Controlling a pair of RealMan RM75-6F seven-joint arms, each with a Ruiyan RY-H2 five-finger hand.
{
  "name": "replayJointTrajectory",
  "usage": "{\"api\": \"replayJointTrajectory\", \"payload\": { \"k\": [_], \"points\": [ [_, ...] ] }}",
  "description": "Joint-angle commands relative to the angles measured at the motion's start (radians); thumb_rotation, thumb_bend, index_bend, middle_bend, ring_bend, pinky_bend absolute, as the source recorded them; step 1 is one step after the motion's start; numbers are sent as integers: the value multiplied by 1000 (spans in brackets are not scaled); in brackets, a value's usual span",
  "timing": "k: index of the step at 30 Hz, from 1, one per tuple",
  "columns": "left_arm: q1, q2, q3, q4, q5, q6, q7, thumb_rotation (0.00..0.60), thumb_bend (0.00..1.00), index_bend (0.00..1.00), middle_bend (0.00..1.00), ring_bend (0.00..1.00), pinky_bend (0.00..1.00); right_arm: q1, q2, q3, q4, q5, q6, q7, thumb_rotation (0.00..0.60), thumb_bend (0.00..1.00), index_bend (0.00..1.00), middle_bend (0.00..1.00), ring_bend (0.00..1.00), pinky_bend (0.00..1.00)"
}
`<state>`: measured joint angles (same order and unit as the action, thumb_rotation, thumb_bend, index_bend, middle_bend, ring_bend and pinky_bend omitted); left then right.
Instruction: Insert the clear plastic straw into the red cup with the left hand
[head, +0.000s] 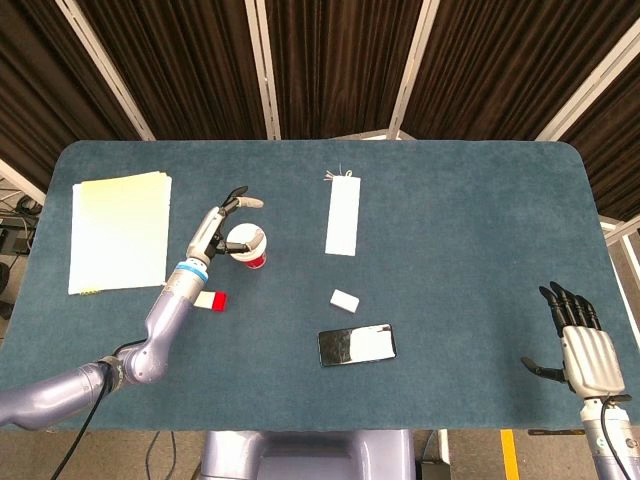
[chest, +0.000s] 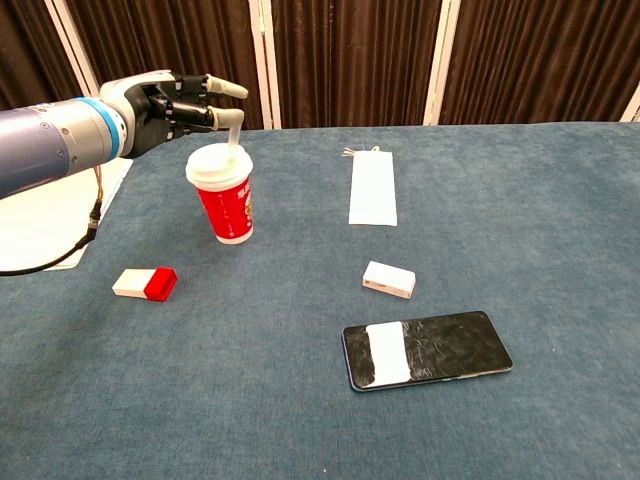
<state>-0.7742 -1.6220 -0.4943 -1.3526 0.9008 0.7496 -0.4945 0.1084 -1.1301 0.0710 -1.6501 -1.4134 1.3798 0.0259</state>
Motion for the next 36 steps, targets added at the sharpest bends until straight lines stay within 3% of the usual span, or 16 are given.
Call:
{"api": "replayJointTrajectory", "payload": {
  "k": [1, 10, 16, 24, 30, 36],
  "points": [
    [5, 8, -1, -12, 8, 4, -5, 600, 343, 283, 0, 0, 0, 0, 0, 0, 0, 1, 0, -1, 600, 123, 0, 0, 0, 0],
    [68, 90, 24, -134, 93, 78, 10, 600, 341, 283, 0, 0, 0, -1, -1, 1, 2, 1, 2, -6, 600, 124, 0, 0, 0, 0],
    [163, 215, 137, -238, 248, 259, 238, 600, 330, 251, 0, 0, 0, -1, -4, -1, 8, -6, 7, -20, 600, 125, 0, 0, 0, 0],
    [338, 416, 328, -398, 365, 521, 713, 600, 204, 140, 0, 0, 0, -3, -4, -4, -1, 8, 5, -69, 600, 125, 0, 0, 0, 0],
    [463, 472, 429, -441, 381, 638, 796, 600, 193, 110, 0, 0, 0, -2, -8, -2, 0, 7, 10, -90, 600, 124, 0, 0, 0, 0],
    [553, 515, 486, -419, 400, 715, 791, 600, 191, 100, 0, 0, 0, -2, -16, -3, 11, -9, 23, -105, 600, 124, 0, 0, 0, 0]
  ]
}}
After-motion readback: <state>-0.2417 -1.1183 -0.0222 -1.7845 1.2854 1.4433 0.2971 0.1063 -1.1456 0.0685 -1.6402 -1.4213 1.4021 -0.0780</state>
